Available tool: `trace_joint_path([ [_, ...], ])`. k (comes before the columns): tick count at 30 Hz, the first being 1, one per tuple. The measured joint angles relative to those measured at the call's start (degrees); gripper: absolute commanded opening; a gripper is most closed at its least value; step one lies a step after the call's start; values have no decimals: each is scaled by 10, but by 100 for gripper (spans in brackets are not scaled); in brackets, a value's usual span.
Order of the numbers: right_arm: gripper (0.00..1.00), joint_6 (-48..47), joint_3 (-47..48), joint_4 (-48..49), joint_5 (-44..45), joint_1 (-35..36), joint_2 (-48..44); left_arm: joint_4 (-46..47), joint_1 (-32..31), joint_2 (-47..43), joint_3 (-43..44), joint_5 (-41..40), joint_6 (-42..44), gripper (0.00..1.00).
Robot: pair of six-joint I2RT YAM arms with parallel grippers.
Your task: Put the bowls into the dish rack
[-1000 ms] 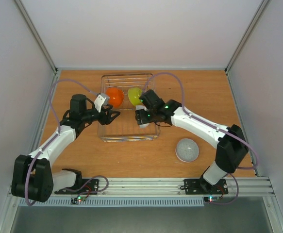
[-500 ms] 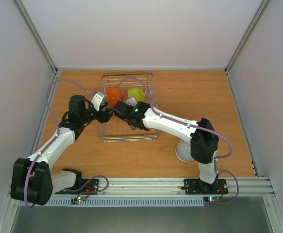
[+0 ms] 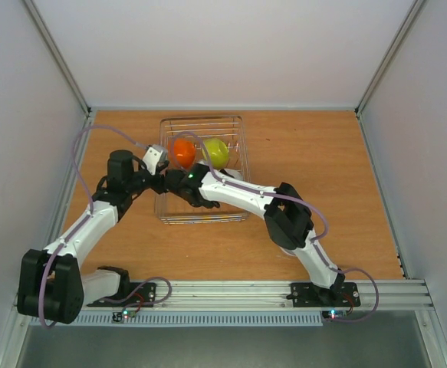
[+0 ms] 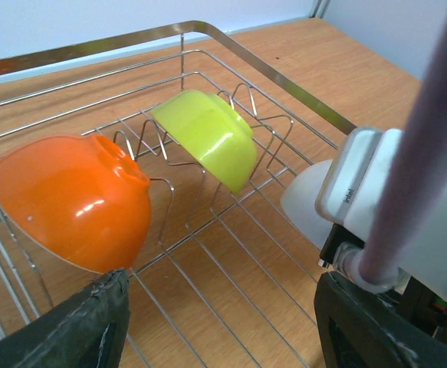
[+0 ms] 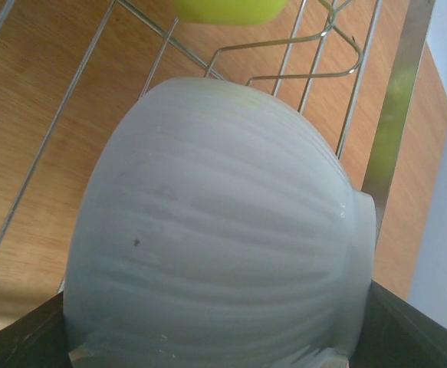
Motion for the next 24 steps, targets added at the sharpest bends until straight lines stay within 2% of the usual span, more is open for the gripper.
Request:
trace_joint_path([
  [4,7,10,30,-34,7,0,30,-2,7,0,0,-8,3,67],
  [10,37,12,53,-53,2,-4,53,-7,13,0,0,-24,-2,66],
  [13,47,12,60,-58,-3,-5,58,-6,13,0,0,-30,-4,66],
  [18,70,9,61,-56,-19,-6,59,-6,13,0,0,-36,-4,66],
  [24,91,-4,20,-15,-30,-7,38,-5,6,-3,0,-45,-5,65],
])
